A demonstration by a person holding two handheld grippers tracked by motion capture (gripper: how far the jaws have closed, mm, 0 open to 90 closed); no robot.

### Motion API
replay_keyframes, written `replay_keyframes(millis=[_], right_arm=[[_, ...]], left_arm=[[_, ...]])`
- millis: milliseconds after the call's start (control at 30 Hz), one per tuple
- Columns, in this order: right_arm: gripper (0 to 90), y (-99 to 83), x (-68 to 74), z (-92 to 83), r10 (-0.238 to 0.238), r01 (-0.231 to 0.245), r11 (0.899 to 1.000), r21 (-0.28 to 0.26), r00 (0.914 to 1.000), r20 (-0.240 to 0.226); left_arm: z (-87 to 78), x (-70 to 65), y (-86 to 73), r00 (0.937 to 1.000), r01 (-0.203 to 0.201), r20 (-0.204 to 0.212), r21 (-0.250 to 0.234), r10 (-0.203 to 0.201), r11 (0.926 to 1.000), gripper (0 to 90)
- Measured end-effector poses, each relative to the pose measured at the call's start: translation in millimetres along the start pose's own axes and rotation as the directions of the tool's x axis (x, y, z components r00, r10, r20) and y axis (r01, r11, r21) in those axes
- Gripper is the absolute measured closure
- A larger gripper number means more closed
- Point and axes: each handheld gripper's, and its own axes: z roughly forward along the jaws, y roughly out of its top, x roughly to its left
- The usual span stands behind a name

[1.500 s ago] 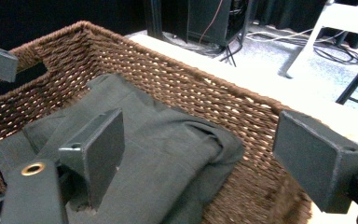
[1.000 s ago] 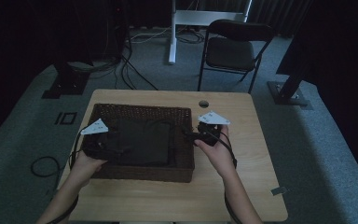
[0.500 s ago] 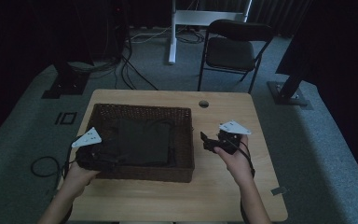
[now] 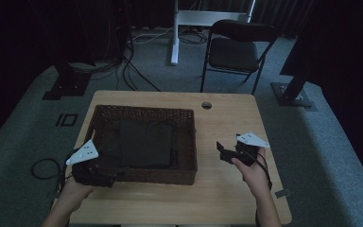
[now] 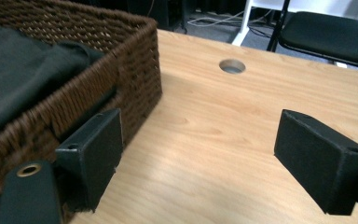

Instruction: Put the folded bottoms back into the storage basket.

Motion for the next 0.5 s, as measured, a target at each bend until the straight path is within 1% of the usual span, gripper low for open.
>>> replay_keyframes(millis=[67,133,167,200,233,367,400,433,500], right_arm=[[15.0,-5.1,-3.5,-2.5,0.009,-0.009,1.0,0.003,0.9999,0.007],[15.0,-10.6,-7.2,-5.1,0.016,-0.016,1.0,0.009,0.9998,0.015],[15.0,-10.6,-7.2,-5.1,0.016,-0.016,1.0,0.009,0.9998,0.015],[15.0,-13.3,-8.9,-6.1,0.024,-0.024,1.0,0.009,0.9995,0.018],[15.0,-18.3,-12.2,-8.1,0.035,-0.035,0.999,0.013,0.9991,0.024],[15.0,-25.2,-17.3,-10.3,0.05,-0.051,0.999,0.015,0.9981,0.037],[15.0,-25.2,-17.3,-10.3,0.05,-0.051,0.999,0.015,0.9981,0.037],[15.0,-27.0,-18.6,-10.8,0.052,-0.052,0.998,0.017,0.9978,0.041],[15.0,-32.7,-21.0,-11.6,0.059,-0.059,0.998,0.018,0.9974,0.042]], left_arm=[[-1.9,-4.7,-4.4,0.9999,-0.012,-0.01,-0.007,0.012,0.9999,9.5],[-4.0,-8.4,-9.6,0.9999,-0.008,-0.014,-0.015,0.008,0.9999,9.5],[-4.0,-8.4,-9.6,0.9999,-0.008,-0.014,-0.015,0.008,0.9999,9.5],[-5.6,-11.4,-15.3,0.9999,-0.006,-0.01,-0.019,0.006,0.9998,9.5],[-5.8,-12.1,-16.8,0.9999,-0.006,-0.011,-0.02,0.006,0.9998,9.5],[-7.5,-16.4,-27.8,0.9998,-0.012,-0.015,-0.014,0.012,0.9998,9.5],[-7.5,-16.4,-27.8,0.9998,-0.012,-0.015,-0.014,0.012,0.9998,9.5],[-7.9,-17.5,-34.4,0.9996,-0.019,-0.022,-0.015,0.019,0.9997,9.5],[-8.0,-17.4,-40.1,0.9995,-0.016,-0.029,-0.018,0.016,0.9997,9.5]])
